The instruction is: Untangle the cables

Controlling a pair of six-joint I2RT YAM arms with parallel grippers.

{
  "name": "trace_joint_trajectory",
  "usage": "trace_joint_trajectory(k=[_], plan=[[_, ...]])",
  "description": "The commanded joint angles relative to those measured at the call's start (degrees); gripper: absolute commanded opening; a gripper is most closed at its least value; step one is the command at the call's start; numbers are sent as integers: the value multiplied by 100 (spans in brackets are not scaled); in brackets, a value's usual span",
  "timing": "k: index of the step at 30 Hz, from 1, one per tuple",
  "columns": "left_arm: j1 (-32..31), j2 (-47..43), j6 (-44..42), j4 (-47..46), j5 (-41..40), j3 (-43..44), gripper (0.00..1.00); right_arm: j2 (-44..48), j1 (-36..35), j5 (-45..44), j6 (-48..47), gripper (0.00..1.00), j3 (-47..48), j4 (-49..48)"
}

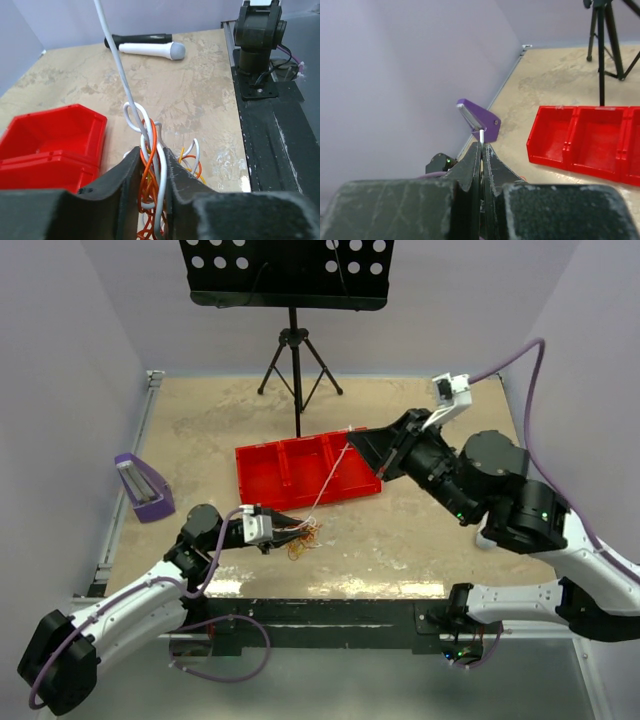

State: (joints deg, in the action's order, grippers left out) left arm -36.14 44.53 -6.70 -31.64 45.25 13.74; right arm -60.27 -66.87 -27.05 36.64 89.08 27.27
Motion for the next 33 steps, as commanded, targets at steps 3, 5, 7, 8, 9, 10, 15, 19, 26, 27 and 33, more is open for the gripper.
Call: trace_joint_trajectory(k=[3,5,7,8,9,10,15,19,26,27,33], plan=[[-16,-6,-376,509,370,-170,17,218,-1,-976,-526,0,1409,-530],[-16,-15,-481,606,431,-135,16,147,-1,-1249,-623,0,1708,-284],[-16,-32,-569,685,467,-117,15,182,-1,-1574,-711,0,1780,-152],[-25,-41,-595,694,493,-99,15,226,-1,-1715,-737,0,1736,-143],[-16,-41,-639,711,502,-91,16,296,-1,-1890,-738,0,1597,-82],[-16,-50,-657,712,476,-82,16,323,-1,-1996,-651,0,1412,15],[-7,-76,-780,922,326,391,18,323,-1,-2200,876,1,-62,1095],[2,-50,-754,1098,396,849,18,200,-1,-1674,1958,28,-1451,1500],[28,-32,-666,1098,414,1122,17,349,-1,-777,2058,72,-2544,772],[19,-32,-692,1107,423,1140,17,349,-1,-628,1970,75,-2553,650],[46,-32,-1131,1493,616,1245,16,472,-10,137,1688,78,-2737,-151]])
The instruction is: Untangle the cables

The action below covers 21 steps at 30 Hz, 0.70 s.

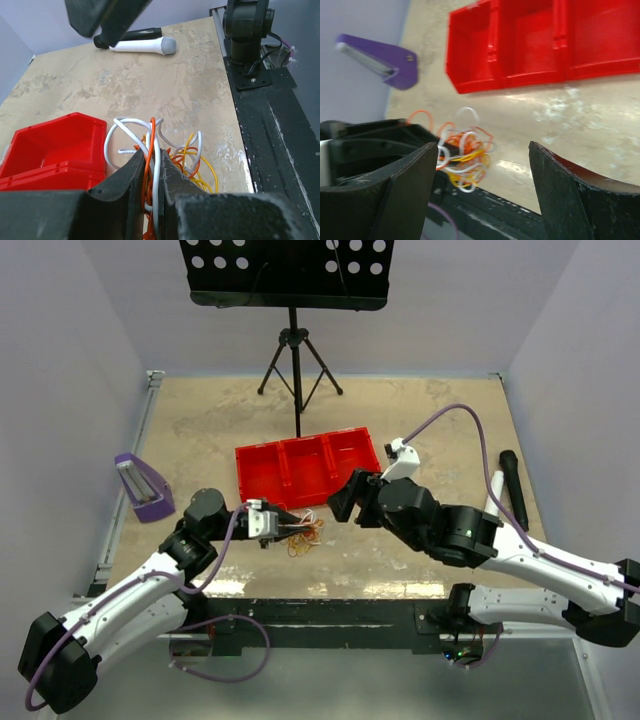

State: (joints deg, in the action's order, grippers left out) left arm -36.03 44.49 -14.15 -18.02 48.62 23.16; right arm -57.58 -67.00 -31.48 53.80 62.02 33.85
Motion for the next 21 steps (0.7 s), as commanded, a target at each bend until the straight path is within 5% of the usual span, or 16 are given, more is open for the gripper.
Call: trace_joint_trajectory(k=[1,9,21], plan=[[26,-45,-491,210,280,330,16,230,12,704,16,78,-67,-905],[26,94,-2422,2341,780,1084,22,283,21,1540,675,77,-550,-1574],[17,490,-5438,5386,1000,2052,17,572,406,2946,1800,76,-2132,-3102]])
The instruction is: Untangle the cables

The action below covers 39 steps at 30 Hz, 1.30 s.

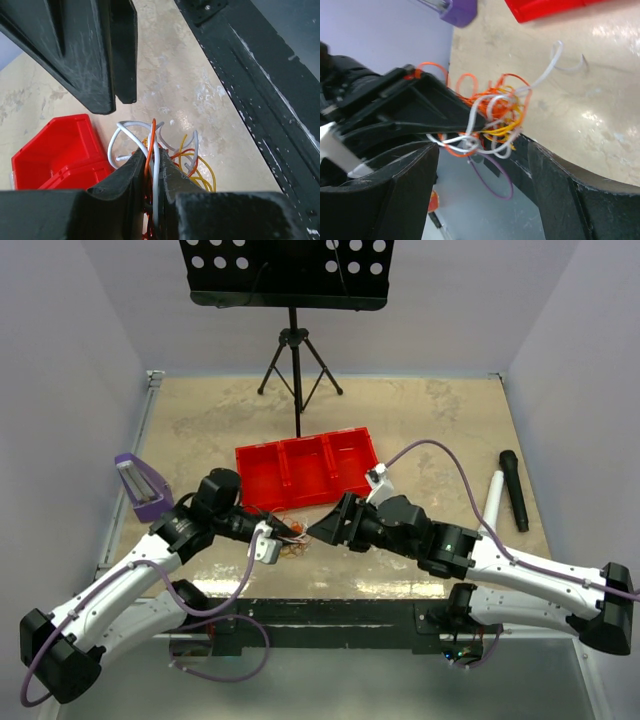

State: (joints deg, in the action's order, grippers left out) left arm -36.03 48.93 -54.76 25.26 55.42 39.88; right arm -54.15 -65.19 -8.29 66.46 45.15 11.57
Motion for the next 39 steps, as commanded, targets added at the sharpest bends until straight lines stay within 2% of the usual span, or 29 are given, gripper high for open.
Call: trace_joint_trajectory(k=[1,5,12,21,34,36,39], plan=[[8,64,-1518,1191,303,433,16,230,287,680,535,76,-497,-963],[0,126,-2029,1552,285,495,14,37,463,803,395,74,-498,-1122],[-44,108,-2398,1605,154,486,11,-614,656,1453,394,72,-445,-2115],[-36,179,-2531,1711,101,539,9,-825,859,2103,587,69,-849,-2712],[-36,82,-2513,1693,83,521,8,-1414,938,2429,666,68,-726,-2994],[-44,56,-2478,1650,109,495,8,-1440,981,2412,737,64,-753,-3169],[-36,38,-2390,1579,127,451,8,-1528,1008,2368,746,52,-674,-3293]])
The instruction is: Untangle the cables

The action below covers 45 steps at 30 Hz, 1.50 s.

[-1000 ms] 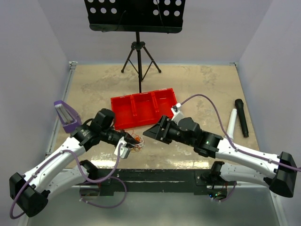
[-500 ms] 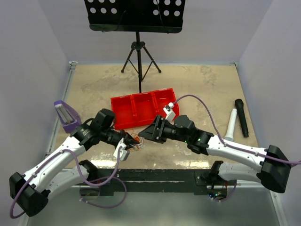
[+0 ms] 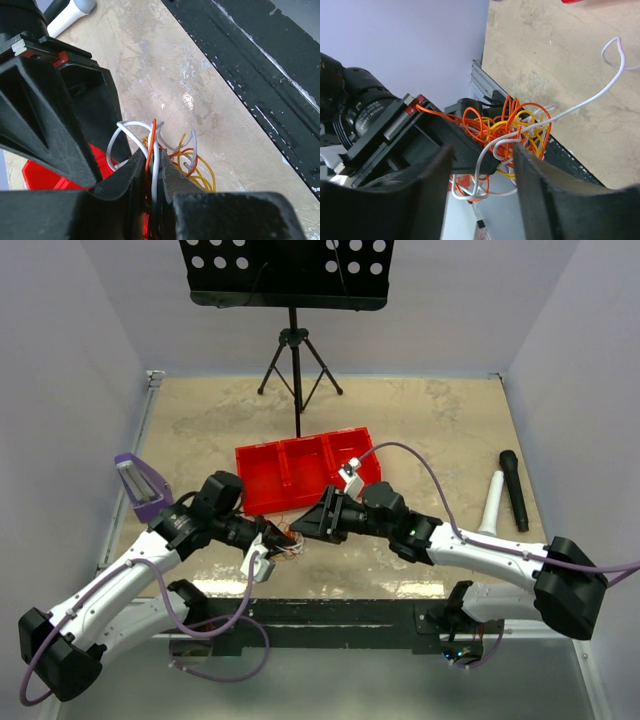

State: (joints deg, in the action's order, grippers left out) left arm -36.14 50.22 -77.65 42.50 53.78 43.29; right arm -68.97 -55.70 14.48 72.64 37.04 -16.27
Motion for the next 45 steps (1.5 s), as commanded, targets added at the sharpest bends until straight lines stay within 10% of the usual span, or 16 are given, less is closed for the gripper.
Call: trace_joint_trajectory(k=[1,10,16,23,45], plan=[[-25,-91,-67,-146,282,118,8,-38,59,64,127,47,155,-526],[-25,-196,408,-646,212,-40,8,15,103,178,365,24,-30,-958],[-25,-363,356,-867,-95,-84,0,542,174,-102,14,52,-48,78],[-25,-38,-321,478,352,531,0,850,402,-78,-57,51,-433,257],[-25,-372,-893,74,282,224,0,-722,525,644,426,68,-92,-1747]])
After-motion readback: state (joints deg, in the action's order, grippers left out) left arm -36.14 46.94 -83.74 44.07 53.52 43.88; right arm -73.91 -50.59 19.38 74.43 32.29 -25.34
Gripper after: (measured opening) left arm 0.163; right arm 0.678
